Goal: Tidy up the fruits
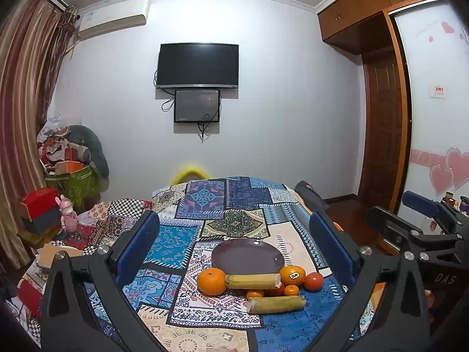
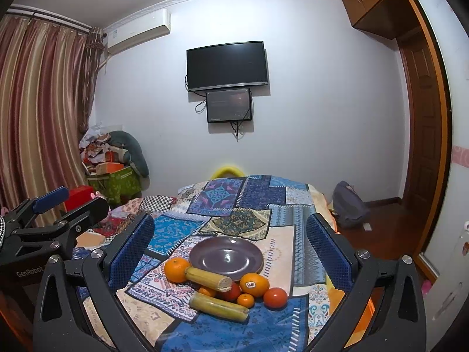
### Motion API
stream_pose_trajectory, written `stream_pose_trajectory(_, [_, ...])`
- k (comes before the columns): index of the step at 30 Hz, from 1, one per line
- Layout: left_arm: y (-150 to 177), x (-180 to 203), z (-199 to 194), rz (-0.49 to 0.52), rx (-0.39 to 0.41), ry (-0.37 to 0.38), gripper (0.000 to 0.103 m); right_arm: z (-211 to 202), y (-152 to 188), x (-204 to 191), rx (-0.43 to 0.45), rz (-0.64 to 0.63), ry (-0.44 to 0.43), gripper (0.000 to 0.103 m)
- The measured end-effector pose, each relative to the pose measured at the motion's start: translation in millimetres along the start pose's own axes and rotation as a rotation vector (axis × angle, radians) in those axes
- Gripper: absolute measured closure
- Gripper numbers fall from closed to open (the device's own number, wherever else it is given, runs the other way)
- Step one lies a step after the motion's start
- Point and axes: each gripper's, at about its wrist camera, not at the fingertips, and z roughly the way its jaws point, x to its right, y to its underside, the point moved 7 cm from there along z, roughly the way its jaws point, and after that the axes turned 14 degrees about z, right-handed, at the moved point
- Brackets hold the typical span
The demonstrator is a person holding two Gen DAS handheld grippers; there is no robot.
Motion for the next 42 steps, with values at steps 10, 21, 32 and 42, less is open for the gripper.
stream_pose_trajectory(10, [-0.5,-0.8,-0.6,-0.004,0.003,-0.004,0.0,-0.5,-1.2,-0.7,0.0,0.0,0.001,0.0])
stream_pose_trajectory(21, [-0.1,-1.6,-0.6,-0.006,0.004,-0.005,0.0,-0.1,-0.1,-0.1,0.0,0.003,-0.001,0.0])
stream_pose_trajectory(32, [-0.1,-2.2,0.0,-0.005,0.007,-0.001,0.0,0.3,-0.1,-0.3,0.002,0.002,-0.003,0.0])
stream_pose_trajectory(42, [0.5,-4.0,3.4,-0.019,0.001,-0.003,0.0,0.0,0.6,-1.0,0.001,0.0,-0.006,0.0])
